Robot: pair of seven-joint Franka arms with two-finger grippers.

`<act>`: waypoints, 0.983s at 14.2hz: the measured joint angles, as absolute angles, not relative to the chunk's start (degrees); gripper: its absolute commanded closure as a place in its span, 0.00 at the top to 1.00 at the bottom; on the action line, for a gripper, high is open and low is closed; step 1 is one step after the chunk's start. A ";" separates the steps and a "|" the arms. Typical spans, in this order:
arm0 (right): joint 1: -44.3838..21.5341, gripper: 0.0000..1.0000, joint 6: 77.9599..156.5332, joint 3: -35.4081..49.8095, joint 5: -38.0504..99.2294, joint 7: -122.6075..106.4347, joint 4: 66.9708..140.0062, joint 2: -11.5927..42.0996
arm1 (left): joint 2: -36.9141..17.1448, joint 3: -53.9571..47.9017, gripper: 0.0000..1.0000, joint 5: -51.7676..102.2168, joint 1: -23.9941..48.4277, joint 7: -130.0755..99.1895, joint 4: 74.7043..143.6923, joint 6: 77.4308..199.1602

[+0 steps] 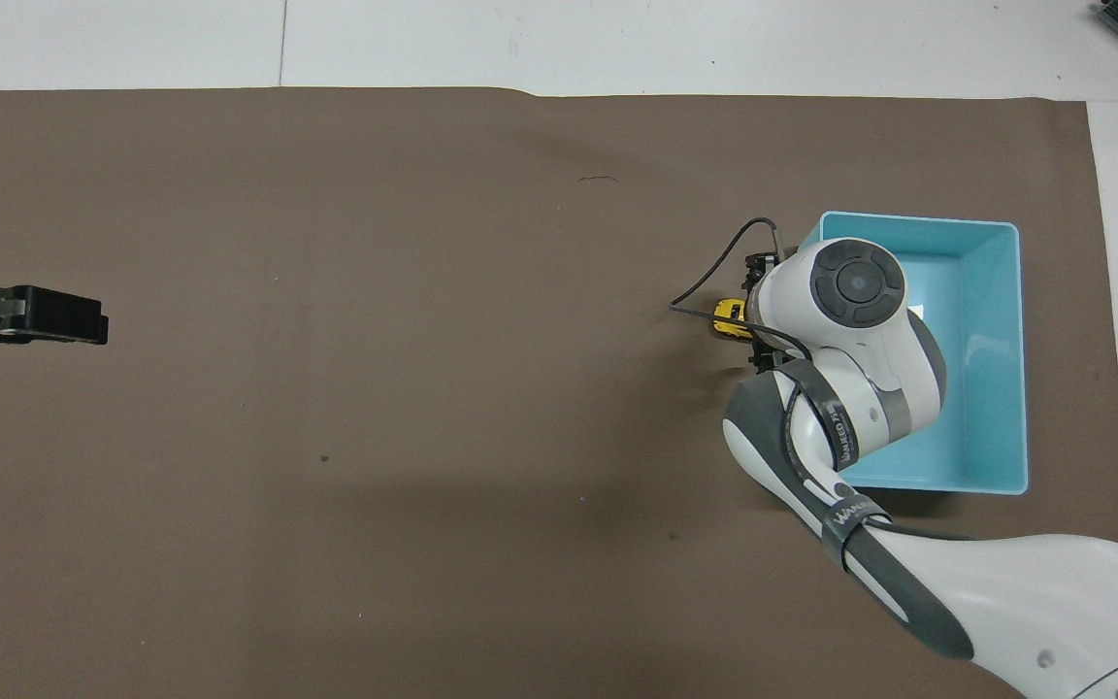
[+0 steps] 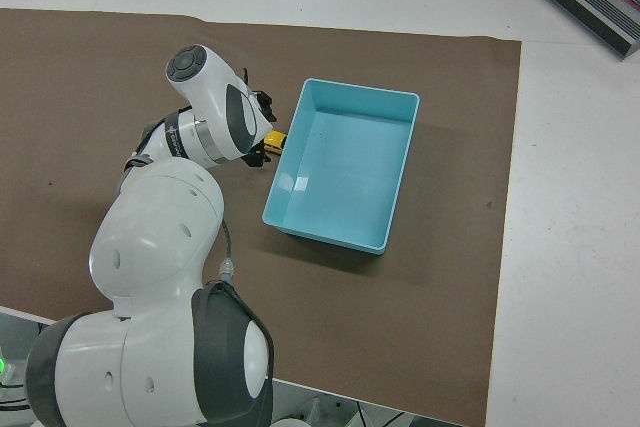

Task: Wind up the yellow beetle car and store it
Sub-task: 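Lower the right gripper onto the yellow car beside the bin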

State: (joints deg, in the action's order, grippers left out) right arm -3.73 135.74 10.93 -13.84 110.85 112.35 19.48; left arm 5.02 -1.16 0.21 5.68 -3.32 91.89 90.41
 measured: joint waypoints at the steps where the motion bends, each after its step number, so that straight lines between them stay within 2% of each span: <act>1: -3.45 1.00 135.93 10.93 -13.85 110.85 112.53 19.48 | 5.02 -1.01 1.00 0.21 5.67 -3.32 91.89 90.37; 10: -3.17 0.99 136.24 10.93 -13.85 110.85 113.33 19.48 | 5.02 -0.81 1.00 0.21 4.93 -3.33 91.89 90.39; 13: -2.85 0.83 136.39 10.94 -13.85 110.85 113.40 19.48 | 5.02 -0.99 1.00 0.21 4.93 -3.33 91.89 90.39; 14: -2.71 0.68 136.46 10.94 -13.85 110.85 113.41 19.48 | 5.02 -0.99 1.00 0.21 4.93 -3.33 91.89 90.40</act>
State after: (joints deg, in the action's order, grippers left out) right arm -2.71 136.46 10.94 -13.85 110.85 113.41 19.48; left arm 5.02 -0.99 0.21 4.93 -3.33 91.89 90.40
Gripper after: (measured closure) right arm 0.035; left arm 0.000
